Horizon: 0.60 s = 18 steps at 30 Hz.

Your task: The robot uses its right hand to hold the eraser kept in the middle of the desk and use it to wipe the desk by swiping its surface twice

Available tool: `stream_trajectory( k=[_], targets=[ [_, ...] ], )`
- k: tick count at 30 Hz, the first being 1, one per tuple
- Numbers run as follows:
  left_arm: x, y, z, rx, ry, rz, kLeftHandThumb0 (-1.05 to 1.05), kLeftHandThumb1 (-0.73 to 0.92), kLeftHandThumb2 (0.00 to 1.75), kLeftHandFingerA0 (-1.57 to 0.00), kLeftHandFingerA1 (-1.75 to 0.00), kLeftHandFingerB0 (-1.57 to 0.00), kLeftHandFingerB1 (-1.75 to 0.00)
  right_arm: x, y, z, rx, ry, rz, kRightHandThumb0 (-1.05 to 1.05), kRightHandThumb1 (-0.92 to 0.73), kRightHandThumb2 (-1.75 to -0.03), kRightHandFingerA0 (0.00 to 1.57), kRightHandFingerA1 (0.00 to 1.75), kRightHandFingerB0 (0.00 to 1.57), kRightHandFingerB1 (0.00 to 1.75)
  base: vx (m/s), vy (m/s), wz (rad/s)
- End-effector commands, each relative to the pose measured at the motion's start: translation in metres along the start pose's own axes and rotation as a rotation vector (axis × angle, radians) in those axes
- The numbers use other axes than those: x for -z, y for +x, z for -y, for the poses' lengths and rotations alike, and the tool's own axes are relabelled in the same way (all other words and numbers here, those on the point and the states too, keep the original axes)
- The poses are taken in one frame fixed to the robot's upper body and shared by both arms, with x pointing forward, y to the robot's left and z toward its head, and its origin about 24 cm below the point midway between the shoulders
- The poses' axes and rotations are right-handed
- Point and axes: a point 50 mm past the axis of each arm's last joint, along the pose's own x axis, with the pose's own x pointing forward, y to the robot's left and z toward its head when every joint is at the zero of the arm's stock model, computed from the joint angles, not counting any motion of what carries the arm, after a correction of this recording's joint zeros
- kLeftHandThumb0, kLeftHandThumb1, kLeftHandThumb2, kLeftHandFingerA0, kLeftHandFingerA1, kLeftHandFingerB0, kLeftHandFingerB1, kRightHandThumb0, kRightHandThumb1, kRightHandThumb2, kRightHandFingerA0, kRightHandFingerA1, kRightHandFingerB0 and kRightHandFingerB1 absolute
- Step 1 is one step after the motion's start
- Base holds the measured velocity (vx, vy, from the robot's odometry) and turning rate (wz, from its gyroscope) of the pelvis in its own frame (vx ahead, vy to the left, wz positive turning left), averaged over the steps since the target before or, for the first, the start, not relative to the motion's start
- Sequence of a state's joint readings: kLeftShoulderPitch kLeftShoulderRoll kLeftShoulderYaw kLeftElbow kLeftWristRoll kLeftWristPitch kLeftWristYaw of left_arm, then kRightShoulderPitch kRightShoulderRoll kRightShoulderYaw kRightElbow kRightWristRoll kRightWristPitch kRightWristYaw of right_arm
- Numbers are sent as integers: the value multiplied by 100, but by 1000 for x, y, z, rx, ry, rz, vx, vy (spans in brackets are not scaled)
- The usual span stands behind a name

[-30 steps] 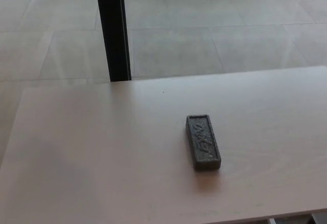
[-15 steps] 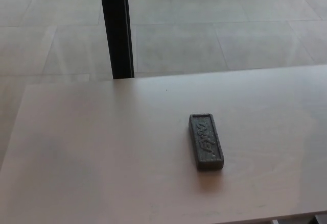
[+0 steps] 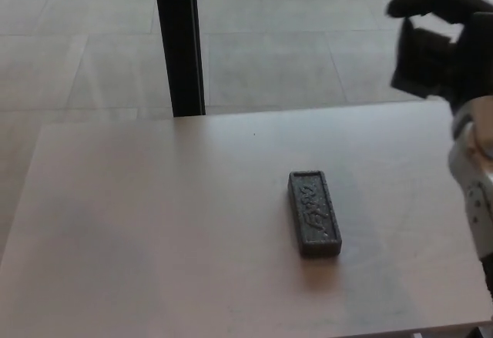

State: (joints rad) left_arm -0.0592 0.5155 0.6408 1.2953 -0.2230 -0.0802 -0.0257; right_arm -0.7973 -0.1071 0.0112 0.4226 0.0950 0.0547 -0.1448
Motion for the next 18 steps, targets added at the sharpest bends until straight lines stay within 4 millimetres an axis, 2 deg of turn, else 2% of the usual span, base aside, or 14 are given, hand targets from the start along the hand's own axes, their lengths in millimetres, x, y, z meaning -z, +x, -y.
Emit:
stream_trajectory(
  k=[1,5,8,11,12,13,14,17,18],
  targets=[
    [-7,1,-3,-11,-35,38,-50,70,61,-75,-63,-58,-52,24,0,-18,-28,-122,-67,-9,-42,-137,90,175,78,164,0,0,0],
    [-7,1,-2,-17,-22,38,-51,70,61,-78,-63,-59,-53,40,-4,-27,-87,-121,-102,-12,-49,-132,94,175,78,162,0,0,0],
    [-6,1,-1,-27,-13,29,-48,71,62,-78,-62,-59,-53,57,-14,-40,-154,-159,-142,-14,-49,-122,90,175,78,161,0,0,0],
    [-7,1,0,-32,7,24,-50,72,61,-79,-61,-60,-53,70,-21,-48,-185,-202,-180,-17,-44,-127,90,175,77,162,0,0,0],
    [-8,1,1,-22,3,22,-51,72,62,-78,-61,-58,-52,74,-23,-50,-188,-164,-206,-16,-44,-127,91,175,78,162,0,0,0],
    [-7,1,1,-17,-1,28,-50,72,61,-77,-62,-58,-53,78,-26,-52,-200,-143,-208,-14,-45,-122,90,175,74,167,0,0,0],
    [-8,1,1,-19,-17,26,-50,71,61,-80,-66,-61,-54,82,-29,-55,-208,-123,-235,-15,-47,-127,91,175,78,166,0,0,0],
    [-8,1,1,-13,-25,33,-50,73,62,-76,-62,-57,-54,89,-34,-60,-222,-123,-257,-18,-49,-123,92,175,78,164,0,0,0],
    [-9,1,0,-10,-17,39,-50,73,62,-75,-63,-57,-54,91,-36,-62,-227,-143,-260,-30,-51,-114,120,139,104,130,0,0,0]
  ],
)
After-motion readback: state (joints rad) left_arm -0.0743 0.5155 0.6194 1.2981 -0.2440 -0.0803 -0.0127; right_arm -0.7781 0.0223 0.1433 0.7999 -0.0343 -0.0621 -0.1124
